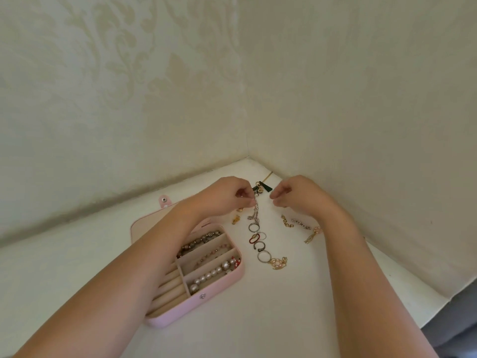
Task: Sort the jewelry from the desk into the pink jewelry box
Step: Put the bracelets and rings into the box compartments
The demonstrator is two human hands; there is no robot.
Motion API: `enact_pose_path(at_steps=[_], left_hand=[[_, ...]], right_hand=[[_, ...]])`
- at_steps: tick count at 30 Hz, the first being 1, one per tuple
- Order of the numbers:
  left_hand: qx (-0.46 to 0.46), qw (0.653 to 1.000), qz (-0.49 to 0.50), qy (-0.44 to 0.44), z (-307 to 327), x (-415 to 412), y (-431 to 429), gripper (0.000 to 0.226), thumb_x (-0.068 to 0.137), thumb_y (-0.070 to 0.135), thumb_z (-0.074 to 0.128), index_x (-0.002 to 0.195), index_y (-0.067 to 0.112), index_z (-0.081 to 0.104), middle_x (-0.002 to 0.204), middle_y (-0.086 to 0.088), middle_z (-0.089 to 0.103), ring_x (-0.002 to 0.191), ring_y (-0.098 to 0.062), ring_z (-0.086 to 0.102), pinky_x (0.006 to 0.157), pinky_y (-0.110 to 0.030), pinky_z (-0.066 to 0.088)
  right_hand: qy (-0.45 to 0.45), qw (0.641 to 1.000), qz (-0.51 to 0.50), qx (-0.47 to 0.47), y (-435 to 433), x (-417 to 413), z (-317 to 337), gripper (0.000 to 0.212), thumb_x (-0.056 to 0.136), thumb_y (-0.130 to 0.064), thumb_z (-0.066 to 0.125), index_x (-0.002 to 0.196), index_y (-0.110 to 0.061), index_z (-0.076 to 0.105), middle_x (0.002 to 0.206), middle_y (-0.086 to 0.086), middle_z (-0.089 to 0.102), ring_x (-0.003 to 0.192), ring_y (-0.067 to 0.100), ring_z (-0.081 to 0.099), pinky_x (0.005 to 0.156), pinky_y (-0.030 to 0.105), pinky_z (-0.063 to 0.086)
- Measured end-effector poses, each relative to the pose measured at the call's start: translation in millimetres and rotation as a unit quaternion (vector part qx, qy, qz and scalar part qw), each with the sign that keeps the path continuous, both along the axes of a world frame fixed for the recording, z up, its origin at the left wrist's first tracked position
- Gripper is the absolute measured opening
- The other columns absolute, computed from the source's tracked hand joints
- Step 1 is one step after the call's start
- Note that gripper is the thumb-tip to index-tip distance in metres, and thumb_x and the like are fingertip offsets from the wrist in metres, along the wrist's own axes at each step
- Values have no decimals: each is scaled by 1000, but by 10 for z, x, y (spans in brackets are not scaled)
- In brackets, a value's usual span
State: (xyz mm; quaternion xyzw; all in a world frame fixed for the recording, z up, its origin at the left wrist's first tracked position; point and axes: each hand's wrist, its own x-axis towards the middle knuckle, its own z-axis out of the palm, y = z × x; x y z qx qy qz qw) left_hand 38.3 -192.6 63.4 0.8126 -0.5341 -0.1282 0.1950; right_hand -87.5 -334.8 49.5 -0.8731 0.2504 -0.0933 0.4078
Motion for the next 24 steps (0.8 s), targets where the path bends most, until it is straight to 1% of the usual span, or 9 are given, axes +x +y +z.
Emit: enact_pose_path(at_steps=[1, 3, 5, 9, 12, 16, 18, 20, 24], left_hand=[[-32, 999, 9, 32, 61, -11, 24, 8, 86, 22, 67, 87, 15, 67, 85, 4, 68, 79, -9, 59, 74, -22, 45], [-79, 991, 22, 108, 188, -51, 80, 9, 84, 19, 69, 87, 10, 70, 77, 2, 69, 69, -3, 59, 67, -17, 46], [-107, 979, 29, 174, 289, -98, 129, 8, 84, 16, 70, 85, 8, 70, 71, 2, 69, 63, 0, 59, 62, -12, 46], [-144, 957, 43, 248, 433, -159, 223, 12, 85, 18, 67, 88, 6, 69, 72, 2, 70, 68, -4, 63, 67, -14, 48], [-174, 929, 46, 325, 495, -173, 347, 20, 85, 26, 63, 90, 6, 65, 80, 0, 68, 77, -9, 62, 73, -20, 48], [-221, 873, 64, 431, 488, -213, 509, 28, 93, 27, 51, 69, 14, 56, 77, -1, 66, 70, -12, 61, 68, -23, 49], [-236, 856, 90, 451, 500, -223, 573, 39, 96, 25, 48, 58, 18, 52, 71, -1, 65, 63, -11, 59, 64, -23, 48], [-247, 849, 113, 454, 529, -229, 649, 40, 94, 26, 49, 55, 19, 51, 68, -1, 63, 58, -10, 58, 59, -20, 49], [-258, 845, 156, 442, 527, -247, 874, 20, 80, 30, 61, 72, 12, 62, 66, -1, 67, 55, -8, 60, 53, -16, 50]], right_hand=[[-18, 999, 24, 41, 25, -7, 16, 15, 80, -8, 69, 93, -15, 70, 94, 0, 68, 84, 12, 60, 75, 23, 46], [-35, 989, 87, 118, 80, -25, 57, 24, 79, -11, 73, 103, -14, 70, 100, 0, 71, 91, 9, 64, 83, 19, 45], [-64, 974, 135, 172, 122, -39, 89, 26, 80, -16, 73, 106, -12, 70, 101, 1, 73, 99, 9, 66, 92, 19, 45], [-128, 952, 156, 230, 169, -94, 162, 21, 84, -16, 68, 100, -2, 70, 101, 9, 72, 94, 10, 67, 78, 12, 49], [-156, 927, 189, 284, 187, -108, 203, 25, 84, -20, 63, 102, -5, 70, 101, 9, 72, 100, 15, 67, 88, 20, 51], [-181, 896, 200, 354, 227, -107, 235, 21, 78, -22, 61, 90, -8, 71, 81, 6, 71, 79, 12, 68, 82, 23, 53], [-179, 891, 201, 366, 253, -88, 226, 17, 78, -21, 62, 85, -8, 70, 73, 5, 67, 70, 11, 65, 83, 26, 53], [-174, 884, 215, 376, 278, -62, 212, 12, 81, -20, 65, 81, -9, 70, 71, 5, 66, 70, 12, 63, 85, 30, 51], [-174, 865, 228, 412, 335, -25, 206, 9, 80, -16, 62, 76, -9, 66, 69, 3, 62, 68, 12, 61, 78, 26, 55]])
